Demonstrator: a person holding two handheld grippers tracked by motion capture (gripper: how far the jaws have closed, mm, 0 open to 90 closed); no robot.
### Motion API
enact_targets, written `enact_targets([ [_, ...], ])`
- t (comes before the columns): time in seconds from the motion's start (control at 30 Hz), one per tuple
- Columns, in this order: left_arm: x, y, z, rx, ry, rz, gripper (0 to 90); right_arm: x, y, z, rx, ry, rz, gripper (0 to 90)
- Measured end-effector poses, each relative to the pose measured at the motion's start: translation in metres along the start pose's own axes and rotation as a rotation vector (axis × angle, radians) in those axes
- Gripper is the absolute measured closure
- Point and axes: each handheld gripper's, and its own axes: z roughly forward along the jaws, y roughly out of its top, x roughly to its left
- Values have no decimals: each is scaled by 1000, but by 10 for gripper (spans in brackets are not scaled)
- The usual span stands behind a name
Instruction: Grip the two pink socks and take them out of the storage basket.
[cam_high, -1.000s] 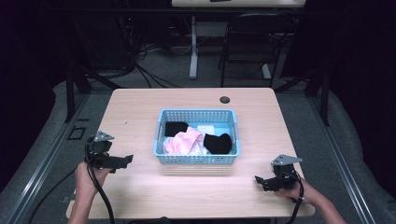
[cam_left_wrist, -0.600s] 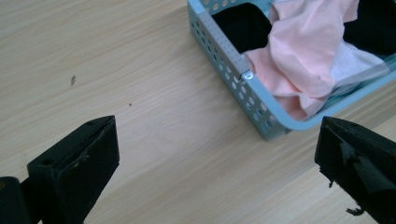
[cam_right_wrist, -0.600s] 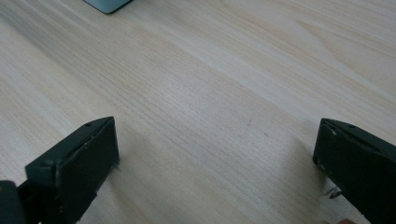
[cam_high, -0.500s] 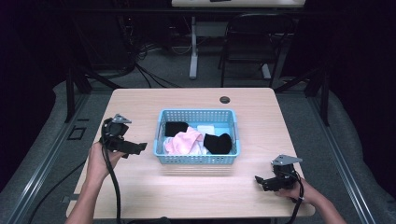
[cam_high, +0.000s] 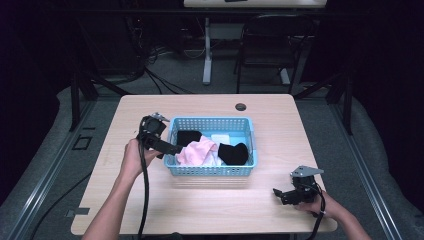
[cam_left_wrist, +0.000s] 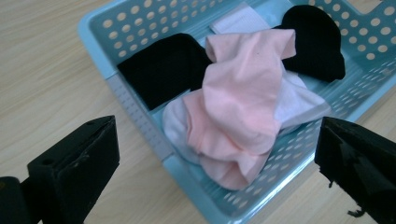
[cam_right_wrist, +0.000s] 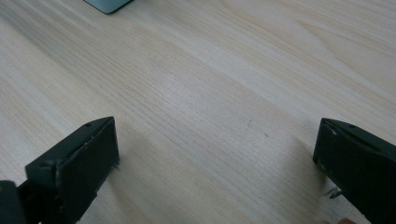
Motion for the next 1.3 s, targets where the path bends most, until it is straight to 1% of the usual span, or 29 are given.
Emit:
enact_targets([
  [0.07, -6, 10, 8, 14, -9, 17, 0, 0, 0, 0, 0, 0, 0, 0],
  [0.1, -6, 10, 8, 14, -9, 17, 0, 0, 0, 0, 0, 0, 0, 0],
  [0.17, -11, 18, 16, 42, -15, 34, 0, 0, 0, 0, 1, 0, 1, 0],
  [0.23, -15, 24, 24, 56, -18, 40, 0, 0, 0, 0, -1, 0, 0, 0],
  [0.3, -18, 31, 32, 81, -29, 50, 0, 0, 0, 0, 0, 0, 0, 0],
  [0.37, -21, 35, 39, 98, -23, 59, 0, 0, 0, 0, 0, -2, 0, 0],
  [0.4, -24, 40, 46, 118, -25, 69, 0, 0, 0, 0, -1, -1, 0, 0],
  [0.43, -24, 40, 46, 118, -25, 69, 0, 0, 0, 0, -1, -1, 0, 0],
  [0.53, -28, 48, 59, 160, -41, 72, 0, 0, 0, 0, 0, -2, 0, 0],
  [0.63, -32, 53, 70, 190, -40, 80, 2, 0, 0, 0, 0, -1, 0, 0],
  [0.67, -33, 54, 74, 193, -41, 74, 4, 0, 0, 0, 0, -1, 0, 0],
  [0.7, -34, 56, 77, 209, -46, 82, 10, 0, 0, 0, 0, -1, 0, 0],
  [0.77, -36, 57, 85, 228, -45, 80, 12, 0, 0, 0, 0, -2, 0, 0],
  [0.83, -35, 55, 93, 244, -49, 65, 15, 0, 0, 0, 0, -1, 0, 0],
  [0.93, -33, 55, 102, 253, -47, 44, 70, 0, 0, 0, 0, -1, 0, 0],
  [1.03, -32, 55, 108, 268, -39, 39, 154, 0, 0, 0, 0, -1, 0, 0],
  [1.07, -33, 54, 110, 273, -36, 40, 155, 0, 0, 0, 0, -1, 0, 0],
  [1.1, -33, 54, 112, 282, -37, 47, 173, 0, 0, 0, 0, -2, 0, 0],
  [1.13, -33, 54, 114, 287, -38, 44, 193, 0, 0, 0, -1, -1, 0, 0],
  [1.2, -34, 53, 117, 299, -28, 47, 247, 0, 0, 0, 0, -2, -1, 0],
  [1.27, -34, 53, 118, 308, -25, 45, 320, 0, 0, 0, 0, -2, 0, 0],
  [1.3, -34, 53, 119, 309, -15, 45, 352, 0, 0, 0, -1, -1, -1, 0],
])
